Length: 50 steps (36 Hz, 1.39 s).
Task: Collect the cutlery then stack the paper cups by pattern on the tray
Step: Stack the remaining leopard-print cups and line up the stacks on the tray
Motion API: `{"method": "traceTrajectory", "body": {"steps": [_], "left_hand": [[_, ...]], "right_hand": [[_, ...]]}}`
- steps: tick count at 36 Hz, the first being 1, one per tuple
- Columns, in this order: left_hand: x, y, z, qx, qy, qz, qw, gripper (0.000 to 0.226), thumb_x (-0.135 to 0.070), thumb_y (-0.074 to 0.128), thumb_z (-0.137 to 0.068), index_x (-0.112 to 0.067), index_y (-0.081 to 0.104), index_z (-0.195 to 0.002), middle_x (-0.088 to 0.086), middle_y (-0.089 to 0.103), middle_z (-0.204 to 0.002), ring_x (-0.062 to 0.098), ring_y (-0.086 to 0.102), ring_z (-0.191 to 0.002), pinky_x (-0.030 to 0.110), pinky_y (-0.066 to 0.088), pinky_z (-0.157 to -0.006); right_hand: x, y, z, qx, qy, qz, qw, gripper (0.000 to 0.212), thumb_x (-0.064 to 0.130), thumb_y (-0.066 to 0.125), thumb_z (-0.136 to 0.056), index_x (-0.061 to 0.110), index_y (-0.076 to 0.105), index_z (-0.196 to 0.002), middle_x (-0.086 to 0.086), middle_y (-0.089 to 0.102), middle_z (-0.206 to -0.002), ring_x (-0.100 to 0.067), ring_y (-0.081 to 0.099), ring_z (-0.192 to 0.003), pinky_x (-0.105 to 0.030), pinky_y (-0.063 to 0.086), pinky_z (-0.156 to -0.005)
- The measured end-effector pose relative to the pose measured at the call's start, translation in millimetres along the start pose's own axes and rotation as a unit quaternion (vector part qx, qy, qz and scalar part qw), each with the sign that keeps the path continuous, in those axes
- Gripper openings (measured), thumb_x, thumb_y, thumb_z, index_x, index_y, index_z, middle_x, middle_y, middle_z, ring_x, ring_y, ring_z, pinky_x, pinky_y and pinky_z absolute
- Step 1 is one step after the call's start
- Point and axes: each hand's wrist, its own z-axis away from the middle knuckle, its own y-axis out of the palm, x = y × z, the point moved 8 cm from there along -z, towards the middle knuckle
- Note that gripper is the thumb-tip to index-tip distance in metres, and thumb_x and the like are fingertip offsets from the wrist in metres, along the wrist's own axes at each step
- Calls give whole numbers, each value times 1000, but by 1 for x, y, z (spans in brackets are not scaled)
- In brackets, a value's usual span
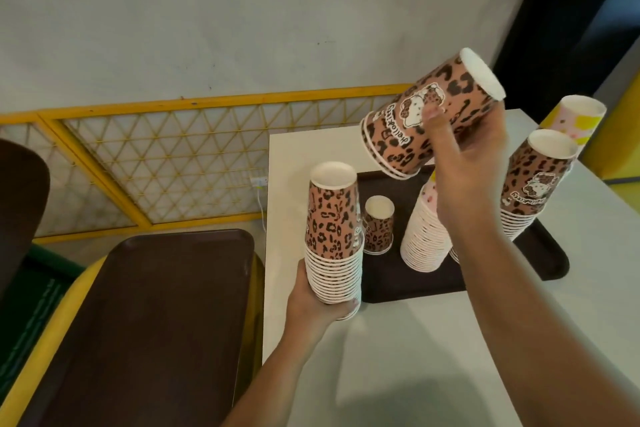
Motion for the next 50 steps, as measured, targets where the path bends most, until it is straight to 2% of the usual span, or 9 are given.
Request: {"method": "traceTrajectory", "body": {"steps": [5, 11, 20, 24, 30, 33, 38, 44, 50], "left_hand": [[3, -10, -9, -21, 2, 24, 999, 96, -41, 87, -37, -35, 46, -124, -13, 63, -116, 12, 61, -108, 43, 56, -88], [2, -11, -16, -27, 8, 25, 999, 93, -37, 89, -40, -36, 46, -123, -12, 64, -115, 14, 61, -108, 47, 54, -89], [-1, -4, -16, -16, 21, 37, 999, 88, -39, 85, -40, -35, 46, -119, -8, 62, -117, 16, 61, -110, 44, 55, -90], [-2, -4, -16, -16, 25, 23, 999, 88, -41, 84, -40, -36, 46, -118, -8, 62, -118, 17, 60, -110, 45, 55, -90], [-2, -4, -13, -19, 27, -6, 999, 89, -34, 88, -42, -34, 45, -120, -12, 61, -113, 13, 60, -107, 33, 57, -84], [-2, -3, -11, -26, 36, -31, 999, 86, -25, 90, -47, -35, 44, -120, -16, 60, -110, 10, 60, -104, 25, 56, -79], [-7, 5, -7, -17, 43, -54, 997, 77, -16, 91, -54, -43, 42, -107, -21, 58, -105, 1, 58, -98, 15, 51, -73], [-8, 7, -6, -20, 52, -63, 996, 79, -18, 91, -54, -42, 41, -110, -21, 58, -105, 4, 59, -99, 18, 53, -77], [-5, 9, -4, -16, 51, -61, 997, 79, -17, 91, -53, -49, 42, -106, -23, 59, -106, -1, 59, -98, 17, 52, -77]], "right_hand": [[-51, 24, 2, 41, 5, 135, 990, 67, 37, 69, -74, 13, 42, -129, -1, 56, -124, -13, 53, -115, -32, 46, -96], [-115, 48, 28, 137, 23, 217, 966, 66, 16, 70, -78, 10, 36, -135, -6, 48, -133, -17, 43, -124, -12, 28, -94], [-175, 43, 50, 185, 114, 274, 937, 70, 16, 72, -78, 13, 34, -136, -6, 47, -135, -23, 42, -128, -36, 35, -107], [-185, 41, 66, 212, 133, 282, 926, 76, 21, 75, -76, 14, 32, -138, -5, 45, -138, -22, 41, -129, -35, 35, -106], [-120, 34, 61, 140, 47, 153, 977, 57, 40, 57, -87, 18, 38, -136, 2, 47, -138, -8, 43, -128, -34, 40, -106], [-78, 41, 60, 175, 27, 53, 983, 58, 50, 49, -85, 18, 42, -133, 4, 52, -132, -5, 48, -123, -28, 44, -100], [-60, 56, 64, 294, 71, 92, 949, 64, 42, 73, -71, 34, 43, -126, 18, 57, -117, 1, 53, -112, -21, 47, -93], [-54, 48, 63, 280, 59, 121, 950, 50, 36, 76, -69, 40, 46, -110, 28, 58, -96, 10, 56, -97, -10, 47, -82], [-43, 40, 53, 232, 44, 134, 963, 57, 39, 75, -70, 22, 53, -120, 16, 62, -102, 2, 59, -98, -17, 49, -82]]}}
